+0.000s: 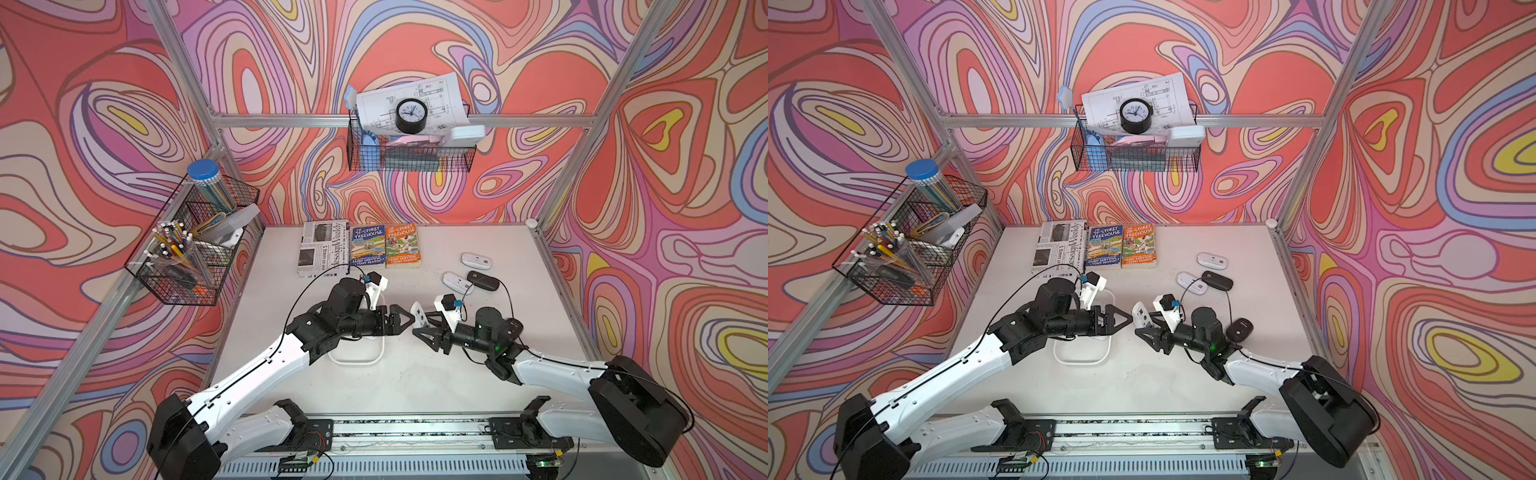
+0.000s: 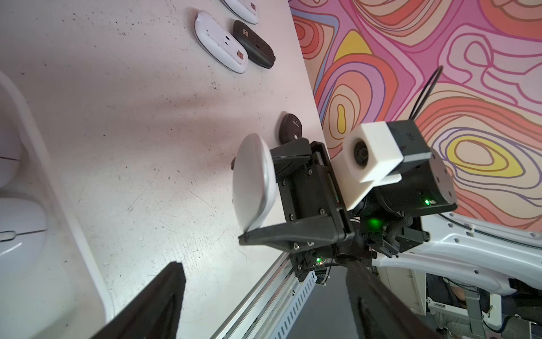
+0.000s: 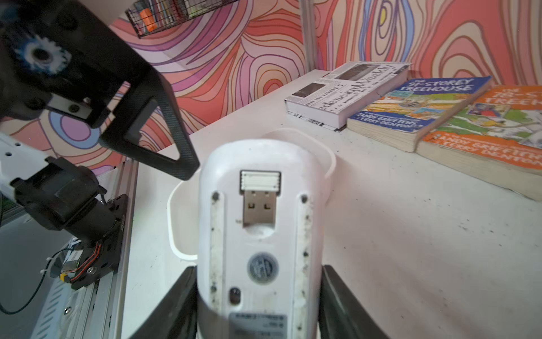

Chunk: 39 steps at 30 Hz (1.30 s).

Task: Put the mouse in the storage box
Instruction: Pick up the mouse from the center of the board, then place the mouse in the storage box.

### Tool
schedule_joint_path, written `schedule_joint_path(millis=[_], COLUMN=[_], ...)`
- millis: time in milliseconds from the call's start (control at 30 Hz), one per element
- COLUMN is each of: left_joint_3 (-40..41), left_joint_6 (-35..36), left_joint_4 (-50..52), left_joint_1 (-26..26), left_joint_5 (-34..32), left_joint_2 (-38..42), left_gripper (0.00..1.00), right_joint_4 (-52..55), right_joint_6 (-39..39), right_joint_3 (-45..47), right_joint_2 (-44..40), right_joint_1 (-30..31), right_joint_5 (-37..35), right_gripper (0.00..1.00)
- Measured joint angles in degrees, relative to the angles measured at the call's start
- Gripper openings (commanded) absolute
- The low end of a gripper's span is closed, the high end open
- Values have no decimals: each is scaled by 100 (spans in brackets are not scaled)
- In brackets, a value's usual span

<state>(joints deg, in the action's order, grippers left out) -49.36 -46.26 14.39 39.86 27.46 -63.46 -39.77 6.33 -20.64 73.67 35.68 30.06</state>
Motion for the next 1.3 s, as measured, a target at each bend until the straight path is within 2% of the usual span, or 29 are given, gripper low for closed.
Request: schedule_joint_path(millis=[267, 367, 567, 833, 900, 1100, 1133, 1300], left_joint_3=[-52, -122, -544, -619, -619, -704, -739, -1158], left_joint_6=[52, 87, 212, 280, 225, 461, 527, 975], left_joint_4=[55, 118, 236, 382, 402, 800, 920, 1862], left_joint_1=[70, 85, 173, 205, 208, 221, 223, 223], left_joint_5=[-98, -166, -229, -404, -433, -734, -839, -1847], left_joint_2=[-553, -804, -1244, -1300, -1307, -1292, -1274, -1005], left_gripper=[76, 70, 49, 9, 0, 0, 0, 0], right_joint_4=[26, 81, 260, 511, 575, 769, 782, 848], right_joint_6=[-245, -304, -407, -575, -634, -586, -584, -566], right_joint_3=[-304, -372, -382, -382, -389, -492, -492, -409], right_joint_2=[214, 221, 221, 186, 184, 181, 181, 72], right_joint_1=[238, 306, 350, 363, 369, 378, 378, 378], right_joint_5=[131, 166, 173, 127, 59, 39, 17, -350], right_gripper=[41, 41, 43, 47, 55, 95, 98, 98])
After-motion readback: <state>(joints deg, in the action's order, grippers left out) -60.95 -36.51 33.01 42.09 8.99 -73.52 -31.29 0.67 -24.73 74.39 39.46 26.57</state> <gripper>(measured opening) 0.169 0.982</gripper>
